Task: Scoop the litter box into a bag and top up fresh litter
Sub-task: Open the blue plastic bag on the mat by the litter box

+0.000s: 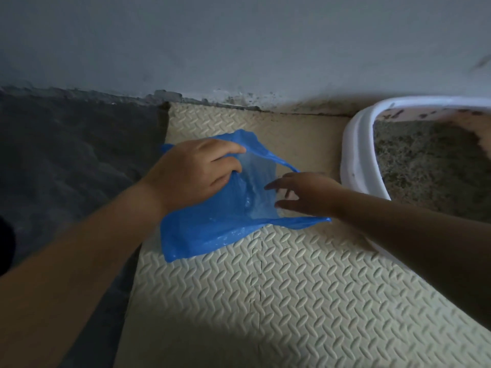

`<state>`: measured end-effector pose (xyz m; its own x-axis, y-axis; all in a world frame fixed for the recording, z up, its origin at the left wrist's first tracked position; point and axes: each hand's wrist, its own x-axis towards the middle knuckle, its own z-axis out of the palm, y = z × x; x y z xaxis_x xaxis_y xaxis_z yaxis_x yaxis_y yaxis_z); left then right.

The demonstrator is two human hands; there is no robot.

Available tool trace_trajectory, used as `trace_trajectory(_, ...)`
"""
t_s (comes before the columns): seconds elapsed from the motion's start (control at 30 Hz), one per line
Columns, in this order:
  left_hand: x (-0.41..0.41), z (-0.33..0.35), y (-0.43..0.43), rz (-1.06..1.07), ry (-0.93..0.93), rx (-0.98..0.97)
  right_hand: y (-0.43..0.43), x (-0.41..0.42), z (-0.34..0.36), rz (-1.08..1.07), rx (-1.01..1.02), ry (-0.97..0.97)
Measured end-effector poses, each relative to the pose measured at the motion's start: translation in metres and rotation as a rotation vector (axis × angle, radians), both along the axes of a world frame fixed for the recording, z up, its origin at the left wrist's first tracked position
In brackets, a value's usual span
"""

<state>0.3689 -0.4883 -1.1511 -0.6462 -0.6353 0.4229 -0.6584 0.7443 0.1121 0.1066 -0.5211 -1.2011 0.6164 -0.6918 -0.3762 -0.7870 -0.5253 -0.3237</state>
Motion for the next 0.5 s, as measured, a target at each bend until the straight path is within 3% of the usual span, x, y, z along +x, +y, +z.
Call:
trace_trajectory(0.13, -0.004, 0.0, -0.003, 0.002, 0.016, 0.011, 0.012, 0.008, -0.032, -0.202, 0.157, 0.005)
trace_trajectory(0.5, 0.004, -0.002, 0.001, 0.018, -0.011, 0.011, 0.025, 0.024, -0.056, -0.323, 0.163, -0.042)
